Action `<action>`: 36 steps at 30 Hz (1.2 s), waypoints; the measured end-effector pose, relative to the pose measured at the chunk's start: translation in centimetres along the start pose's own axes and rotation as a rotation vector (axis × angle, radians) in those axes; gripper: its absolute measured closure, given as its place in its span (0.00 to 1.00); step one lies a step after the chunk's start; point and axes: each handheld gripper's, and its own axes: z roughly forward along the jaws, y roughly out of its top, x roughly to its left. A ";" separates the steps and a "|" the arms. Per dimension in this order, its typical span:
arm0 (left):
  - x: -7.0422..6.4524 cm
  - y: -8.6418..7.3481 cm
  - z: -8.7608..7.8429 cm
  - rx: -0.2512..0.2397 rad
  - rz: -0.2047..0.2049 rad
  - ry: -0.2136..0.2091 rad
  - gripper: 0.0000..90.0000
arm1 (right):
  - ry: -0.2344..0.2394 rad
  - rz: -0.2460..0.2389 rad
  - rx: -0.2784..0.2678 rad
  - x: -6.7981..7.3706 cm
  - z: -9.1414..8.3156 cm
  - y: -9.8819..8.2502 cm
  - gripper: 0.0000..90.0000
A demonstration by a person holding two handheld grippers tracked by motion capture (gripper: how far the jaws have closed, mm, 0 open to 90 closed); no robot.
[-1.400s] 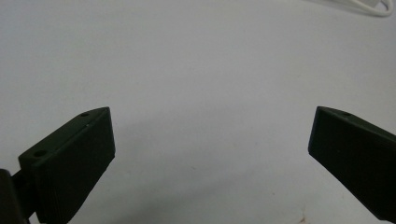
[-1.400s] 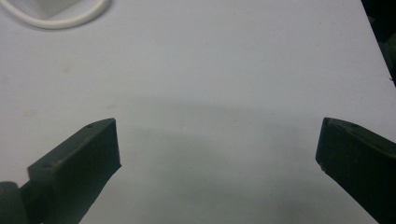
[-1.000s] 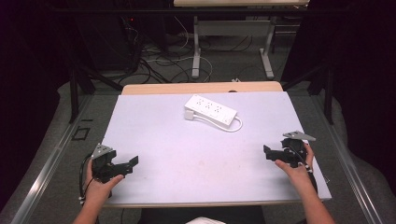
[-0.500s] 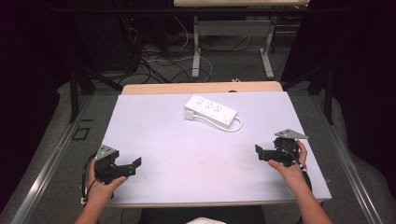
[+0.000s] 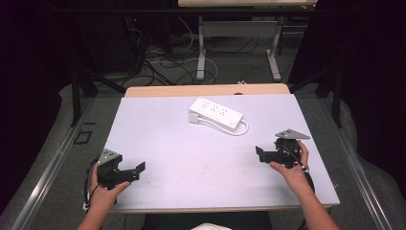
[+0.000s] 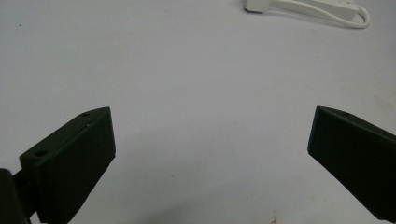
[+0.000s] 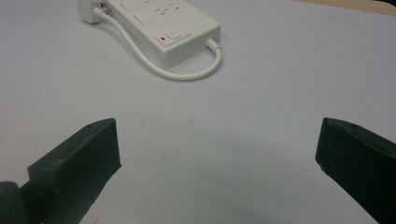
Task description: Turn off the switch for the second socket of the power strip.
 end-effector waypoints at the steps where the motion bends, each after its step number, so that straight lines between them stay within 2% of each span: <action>1: 0.0 0.0 0.0 0.000 0.000 0.001 0.01 | 0.002 0.000 0.002 0.1 0.0 0.1 0.00; 15: -0.1 -0.1 0.0 0.012 -0.006 -0.002 0.01 | 0.038 -0.035 0.006 1.9 1.0 1.4 0.00; 24: 0.0 -0.1 0.0 0.011 -0.007 -0.002 0.02 | 0.056 -0.052 0.022 3.0 1.7 2.8 0.00; 36: 0.1 -0.1 0.0 0.011 -0.012 0.000 0.02 | 0.087 -0.046 0.056 3.4 2.0 4.9 0.00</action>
